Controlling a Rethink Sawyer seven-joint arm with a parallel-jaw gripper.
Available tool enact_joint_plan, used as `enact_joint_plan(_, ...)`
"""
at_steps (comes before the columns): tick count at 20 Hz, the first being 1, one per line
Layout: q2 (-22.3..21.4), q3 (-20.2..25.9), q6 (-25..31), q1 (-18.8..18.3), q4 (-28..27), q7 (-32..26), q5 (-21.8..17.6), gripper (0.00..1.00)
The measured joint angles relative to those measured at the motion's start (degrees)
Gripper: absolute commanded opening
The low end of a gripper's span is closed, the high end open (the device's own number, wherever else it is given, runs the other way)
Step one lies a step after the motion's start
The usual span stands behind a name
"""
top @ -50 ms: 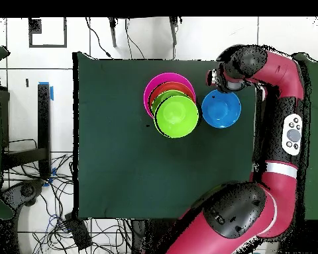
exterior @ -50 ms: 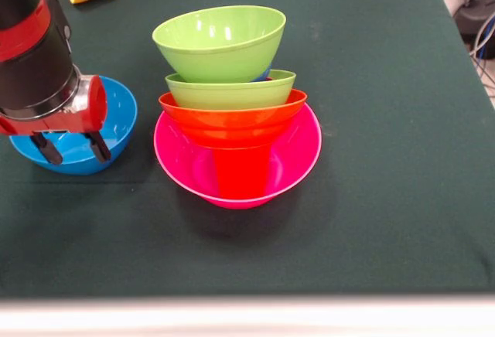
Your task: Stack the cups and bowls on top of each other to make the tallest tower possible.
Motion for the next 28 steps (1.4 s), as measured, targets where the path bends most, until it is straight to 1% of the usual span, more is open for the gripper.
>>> enact_joint_plan(9,3.05,-3.48,0.30,2.73,-5.68,0.00,-1.08,1.00)
enact_joint_plan(15,3.62,-6.48,0.64,3.76,-6.38,0.00,-1.07,1.00)
enact_joint_plan(19,3.85,-9.07,2.99,4.27,-6.53,0.00,-1.08,1.00)
enact_joint_plan(20,3.84,-10.02,4.40,4.43,-6.70,0.00,-1.08,1.00)
enact_joint_plan(28,3.47,-11.14,8.21,4.87,-8.94,0.01,-0.89,1.00)
